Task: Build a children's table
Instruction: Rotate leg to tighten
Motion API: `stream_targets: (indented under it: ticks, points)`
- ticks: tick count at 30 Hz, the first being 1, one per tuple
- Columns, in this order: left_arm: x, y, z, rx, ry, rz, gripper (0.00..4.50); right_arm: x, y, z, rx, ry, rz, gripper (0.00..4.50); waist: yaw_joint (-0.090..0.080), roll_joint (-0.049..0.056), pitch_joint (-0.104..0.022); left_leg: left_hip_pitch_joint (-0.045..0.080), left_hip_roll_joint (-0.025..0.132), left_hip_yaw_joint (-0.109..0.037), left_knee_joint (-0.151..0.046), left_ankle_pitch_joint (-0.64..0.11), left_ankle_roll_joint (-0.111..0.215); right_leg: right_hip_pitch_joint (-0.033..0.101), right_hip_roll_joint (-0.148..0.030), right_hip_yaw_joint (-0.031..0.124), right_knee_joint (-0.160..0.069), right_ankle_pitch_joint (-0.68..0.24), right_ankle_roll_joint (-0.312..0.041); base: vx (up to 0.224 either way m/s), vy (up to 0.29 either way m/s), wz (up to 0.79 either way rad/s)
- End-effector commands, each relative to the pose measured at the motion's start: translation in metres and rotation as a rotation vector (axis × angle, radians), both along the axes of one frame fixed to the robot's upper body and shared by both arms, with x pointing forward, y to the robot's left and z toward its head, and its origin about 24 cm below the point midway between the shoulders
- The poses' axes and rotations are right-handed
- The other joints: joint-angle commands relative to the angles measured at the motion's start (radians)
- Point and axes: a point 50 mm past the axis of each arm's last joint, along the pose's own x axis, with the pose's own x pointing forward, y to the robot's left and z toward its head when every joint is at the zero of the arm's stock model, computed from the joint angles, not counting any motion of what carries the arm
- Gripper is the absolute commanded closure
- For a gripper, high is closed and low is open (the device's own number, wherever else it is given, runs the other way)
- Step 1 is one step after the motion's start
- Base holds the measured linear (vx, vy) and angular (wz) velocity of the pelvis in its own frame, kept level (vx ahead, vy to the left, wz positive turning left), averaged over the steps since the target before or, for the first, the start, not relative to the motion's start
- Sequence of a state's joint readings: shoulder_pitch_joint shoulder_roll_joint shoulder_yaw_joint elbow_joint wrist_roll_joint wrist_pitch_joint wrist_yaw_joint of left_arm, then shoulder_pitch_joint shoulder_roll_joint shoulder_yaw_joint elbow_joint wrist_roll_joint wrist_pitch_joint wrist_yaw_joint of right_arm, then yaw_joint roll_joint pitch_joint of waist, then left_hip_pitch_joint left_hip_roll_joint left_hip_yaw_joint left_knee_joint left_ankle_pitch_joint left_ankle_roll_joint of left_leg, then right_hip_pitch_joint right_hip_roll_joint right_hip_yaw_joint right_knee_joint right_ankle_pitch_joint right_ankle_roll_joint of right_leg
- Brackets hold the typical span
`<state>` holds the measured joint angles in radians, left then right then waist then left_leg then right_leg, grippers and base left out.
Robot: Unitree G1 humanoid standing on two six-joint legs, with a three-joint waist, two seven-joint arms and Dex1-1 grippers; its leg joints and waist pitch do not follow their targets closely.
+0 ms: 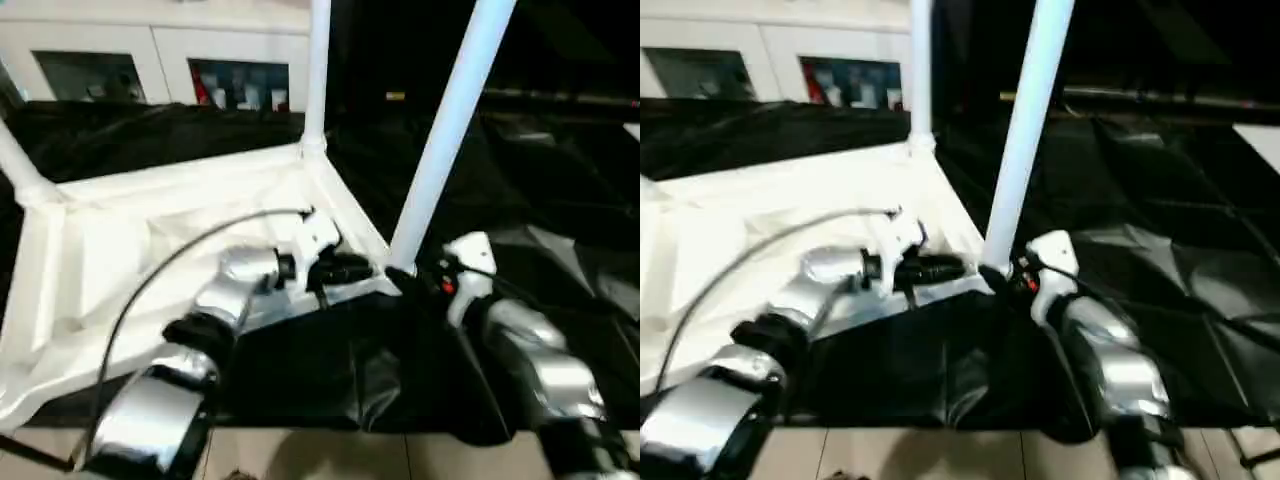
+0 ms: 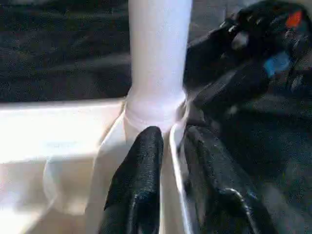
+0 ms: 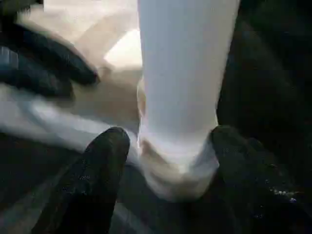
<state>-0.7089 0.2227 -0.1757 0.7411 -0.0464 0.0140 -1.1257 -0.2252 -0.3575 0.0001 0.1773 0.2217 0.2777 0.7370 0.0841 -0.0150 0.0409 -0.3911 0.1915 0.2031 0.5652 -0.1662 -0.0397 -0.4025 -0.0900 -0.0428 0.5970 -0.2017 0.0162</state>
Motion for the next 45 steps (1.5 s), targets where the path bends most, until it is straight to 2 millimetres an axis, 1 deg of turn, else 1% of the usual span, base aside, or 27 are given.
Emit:
stream_targets:
  ticks: [1,3,5,6,7,10,11,12,14,16,17,18,19,20,21,23,27,29,30,32,34,35,38,41,42,44,45]
  points:
    - [-0.011,0.016,0.005,0.040,0.049,-0.061,3.16,-0.009,-0.003,0.005,0.005,0.018,0.093,1.45,0.008,-0.010,-0.070,0.017,0.035,-0.017,-0.035,-0.005,0.155,0.064,-0.052,0.030,-0.024,0.298,-0.291,0.000,0.000,0.00]
    - [-0.020,0.027,0.009,0.064,0.067,-0.083,3.00,-0.014,-0.005,0.007,0.004,0.032,0.138,1.45,0.011,0.002,-0.064,0.024,0.042,-0.013,-0.038,-0.055,0.139,0.054,-0.047,0.027,-0.032,0.195,-0.294,0.000,0.000,0.00]
    - [-0.033,0.044,0.013,0.121,0.091,-0.093,2.83,-0.021,-0.004,0.009,0.005,0.053,0.214,1.45,0.012,0.004,-0.060,0.028,0.050,-0.013,-0.044,-0.096,0.111,0.051,-0.045,0.027,-0.036,0.112,-0.296,0.000,0.000,0.00]
    - [-0.033,0.044,0.013,0.121,0.091,-0.093,2.83,-0.021,-0.004,0.009,0.005,0.053,0.214,1.45,0.012,0.007,-0.058,0.030,0.052,-0.013,-0.046,-0.119,0.100,0.049,-0.046,0.028,-0.036,0.079,-0.295,0.000,0.000,0.00]
    - [-0.042,0.056,0.015,0.177,0.101,-0.091,2.76,-0.025,-0.003,0.011,0.020,0.075,0.261,1.45,0.012,0.007,-0.056,0.031,0.053,-0.015,-0.051,-0.155,0.080,0.048,-0.046,0.027,-0.041,0.019,-0.287,0.000,0.000,0.00]
    - [-0.053,0.067,0.017,0.235,0.117,-0.082,2.46,-0.027,0.002,0.014,0.035,0.079,0.301,1.45,0.007,0.010,-0.044,0.038,0.050,-0.015,-0.065,-0.263,0.025,0.037,-0.045,0.033,-0.060,-0.163,-0.247,-0.017,0.000,0.00]
    - [-0.061,0.078,0.019,0.303,0.131,-0.047,2.46,-0.024,0.012,0.015,0.059,0.067,0.305,1.45,0.007,0.011,-0.041,0.043,0.052,-0.019,-0.070,-0.314,-0.008,0.035,-0.049,0.036,-0.065,-0.232,-0.231,0.000,0.000,0.00]
    - [-0.061,0.078,0.019,0.303,0.131,-0.047,2.40,-0.024,0.012,0.015,0.059,0.067,0.305,1.45,0.003,0.010,-0.040,0.040,0.049,-0.020,-0.072,-0.321,-0.015,0.036,-0.050,0.037,-0.067,-0.253,-0.222,0.000,0.000,0.00]
    - [-0.067,0.090,0.018,0.413,0.140,0.009,2.17,-0.018,0.031,0.013,0.097,0.052,0.306,1.45,-0.002,0.008,-0.041,0.042,0.045,-0.023,-0.073,-0.345,-0.037,0.028,-0.049,0.039,-0.072,-0.316,-0.187,-0.027,-0.002,-0.01]
    - [-0.069,0.094,0.017,0.450,0.140,0.026,2.04,-0.016,0.038,0.012,0.107,0.048,0.302,1.45,-0.006,0.006,-0.040,0.036,0.043,-0.025,-0.075,-0.335,-0.044,0.027,-0.049,0.041,-0.070,-0.323,-0.173,0.000,0.000,0.00]
    - [-0.074,0.099,0.017,0.498,0.151,0.050,2.04,-0.008,0.057,0.009,0.129,0.025,0.261,1.45,-0.003,0.005,-0.042,0.039,0.044,-0.026,-0.074,-0.330,-0.046,0.027,-0.049,0.041,-0.072,-0.322,-0.167,0.000,0.000,0.00]
    - [-0.074,0.099,0.017,0.498,0.151,0.050,2.04,-0.008,0.057,0.009,0.129,0.025,0.261,1.45,-0.003,0.009,-0.045,0.042,0.045,-0.024,-0.072,-0.322,-0.051,0.020,-0.050,0.042,-0.067,-0.299,-0.175,0.000,0.000,0.00]
    - [-0.076,0.101,0.018,0.512,0.157,0.055,1.80,-0.005,0.065,0.007,0.135,0.016,0.234,1.45,-0.009,0.009,-0.044,0.035,0.039,-0.025,-0.074,-0.311,-0.053,0.026,-0.047,0.041,-0.065,-0.279,-0.183,0.000,0.000,0.00]
    - [-0.078,0.101,0.019,0.520,0.168,0.061,1.70,-0.002,0.076,0.005,0.168,0.020,0.222,1.45,-0.006,0.011,-0.047,0.038,0.040,-0.024,-0.073,-0.299,-0.058,0.024,-0.045,0.041,-0.063,-0.255,-0.182,0.000,0.000,0.00]
    - [-0.080,0.102,0.020,0.525,0.174,0.067,1.65,0.001,0.085,0.003,0.183,0.021,0.208,1.45,-0.007,0.007,-0.047,0.038,0.038,-0.023,-0.071,-0.289,-0.056,0.023,-0.043,0.041,-0.059,-0.229,-0.190,0.000,0.000,0.00]
    - [-0.080,0.103,0.022,0.548,0.174,0.082,1.61,0.003,0.100,0.001,0.211,0.028,0.207,1.45,-0.009,0.007,-0.049,0.036,0.037,-0.023,-0.071,-0.263,-0.057,0.027,-0.041,0.040,-0.054,-0.192,-0.201,0.000,0.000,0.00]
    - [-0.078,0.108,0.021,0.614,0.152,0.132,1.26,0.019,0.114,-0.001,0.243,0.019,0.090,1.45,-0.011,0.012,-0.054,0.037,0.034,-0.020,-0.065,-0.201,-0.055,0.030,-0.036,0.038,-0.041,-0.071,-0.218,0.000,0.000,0.00]
    - [-0.077,0.110,0.021,0.623,0.146,0.145,1.17,0.025,0.113,-0.001,0.253,0.020,0.027,1.45,-0.013,0.012,-0.051,0.036,0.033,-0.020,-0.066,-0.222,-0.060,0.031,-0.037,0.040,-0.044,-0.097,-0.215,0.000,0.000,0.00]
    - [-0.077,0.111,0.021,0.633,0.137,0.157,1.07,0.033,0.110,-0.001,0.265,0.017,-0.052,1.45,-0.015,0.008,-0.051,0.037,0.033,-0.020,-0.068,-0.240,-0.067,0.031,-0.038,0.040,-0.046,-0.127,-0.209,0.000,0.000,0.00]
    - [-0.076,0.111,0.022,0.637,0.132,0.160,0.87,0.037,0.109,-0.001,0.275,0.017,-0.092,1.45,-0.015,0.011,-0.051,0.039,0.033,-0.021,-0.068,-0.257,-0.074,0.031,-0.039,0.041,-0.048,-0.155,-0.199,0.000,0.000,0.00]
    - [-0.077,0.112,0.023,0.639,0.129,0.167,0.75,0.049,0.098,-0.002,0.319,0.039,-0.231,1.45,-0.018,0.007,-0.052,0.037,0.032,-0.021,-0.067,-0.252,-0.074,0.032,-0.038,0.042,-0.047,-0.157,-0.195,0.000,0.000,0.00]
    - [-0.077,0.112,0.023,0.645,0.125,0.169,0.75,0.054,0.093,-0.003,0.343,0.050,-0.291,1.45,-0.020,0.008,-0.053,0.038,0.032,-0.022,-0.066,-0.256,-0.075,0.030,-0.041,0.042,-0.046,-0.162,-0.200,0.000,0.000,0.00]
    - [-0.077,0.112,0.023,0.647,0.123,0.180,0.40,0.062,0.081,-0.005,0.372,0.063,-0.402,1.45,-0.020,0.007,-0.056,0.042,0.031,-0.018,-0.061,-0.221,-0.070,0.030,-0.035,0.041,-0.040,-0.108,-0.201,0.000,0.000,0.00]
    - [-0.075,0.113,0.020,0.654,0.112,0.203,0.21,0.067,0.069,-0.008,0.401,0.075,-0.501,1.45,-0.017,0.006,-0.061,0.037,0.029,-0.017,-0.058,-0.172,-0.059,0.037,-0.032,0.038,-0.031,-0.026,-0.207,0.000,0.000,0.00]
    - [-0.075,0.114,0.020,0.657,0.109,0.209,0.12,0.068,0.066,-0.008,0.406,0.076,-0.518,1.45,-0.017,0.003,-0.061,0.036,0.028,-0.017,-0.056,-0.156,-0.051,0.038,-0.032,0.037,-0.029,-0.004,-0.211,0.000,0.000,0.00]
    - [-0.073,0.116,0.018,0.662,0.101,0.229,0.01,0.072,0.058,-0.009,0.401,0.071,-0.561,1.45,-0.018,0.002,-0.060,0.035,0.028,-0.016,-0.055,-0.165,-0.047,0.037,-0.034,0.037,-0.030,-0.012,-0.215,0.000,0.000,0.00]
    - [-0.073,0.117,0.017,0.669,0.095,0.237,0.01,0.074,0.053,-0.009,0.392,0.063,-0.581,1.45,-0.016,0.000,-0.060,0.036,0.029,-0.015,-0.055,-0.183,-0.047,0.037,-0.035,0.038,-0.033,-0.047,-0.217,0.000,0.000,0.00]
